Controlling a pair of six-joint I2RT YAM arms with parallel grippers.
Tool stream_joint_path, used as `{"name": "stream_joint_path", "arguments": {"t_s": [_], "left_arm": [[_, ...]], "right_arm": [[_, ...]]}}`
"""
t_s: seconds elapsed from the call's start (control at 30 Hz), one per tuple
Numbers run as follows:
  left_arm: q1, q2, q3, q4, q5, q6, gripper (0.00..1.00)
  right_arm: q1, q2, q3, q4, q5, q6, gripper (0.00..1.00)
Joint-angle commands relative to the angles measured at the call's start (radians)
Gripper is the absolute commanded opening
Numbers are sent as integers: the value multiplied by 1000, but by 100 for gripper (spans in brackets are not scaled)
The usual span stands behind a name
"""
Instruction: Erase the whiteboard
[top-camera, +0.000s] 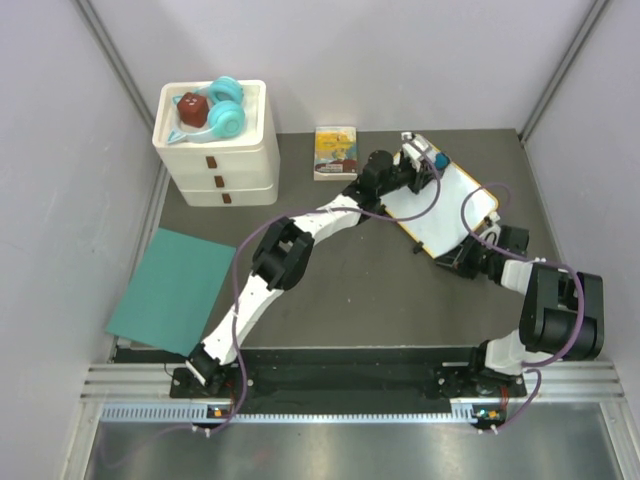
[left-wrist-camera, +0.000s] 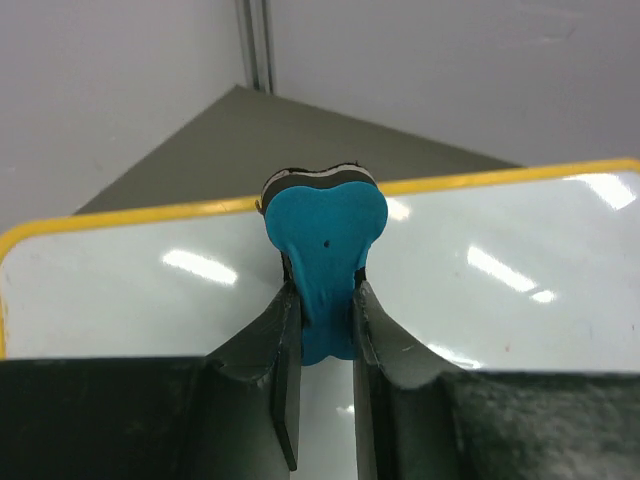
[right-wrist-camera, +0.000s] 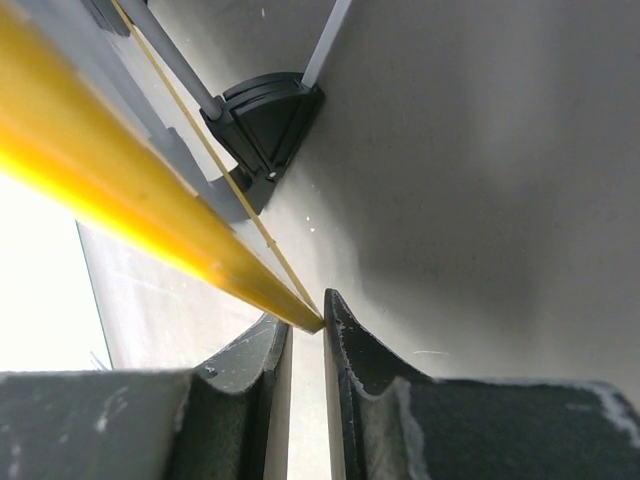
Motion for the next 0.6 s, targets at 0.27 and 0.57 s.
{"name": "stream_joint_path", "arguments": {"t_s": [0.27,0.57], "left_arm": [[27,-119,-78,-328,-25,251,0],[59,-53,-62,-91,-71,163,0]], "right_arm": [[59,11,-15,-209,24,-72,0],[64,5,-15,-210,29,-71,0]]}}
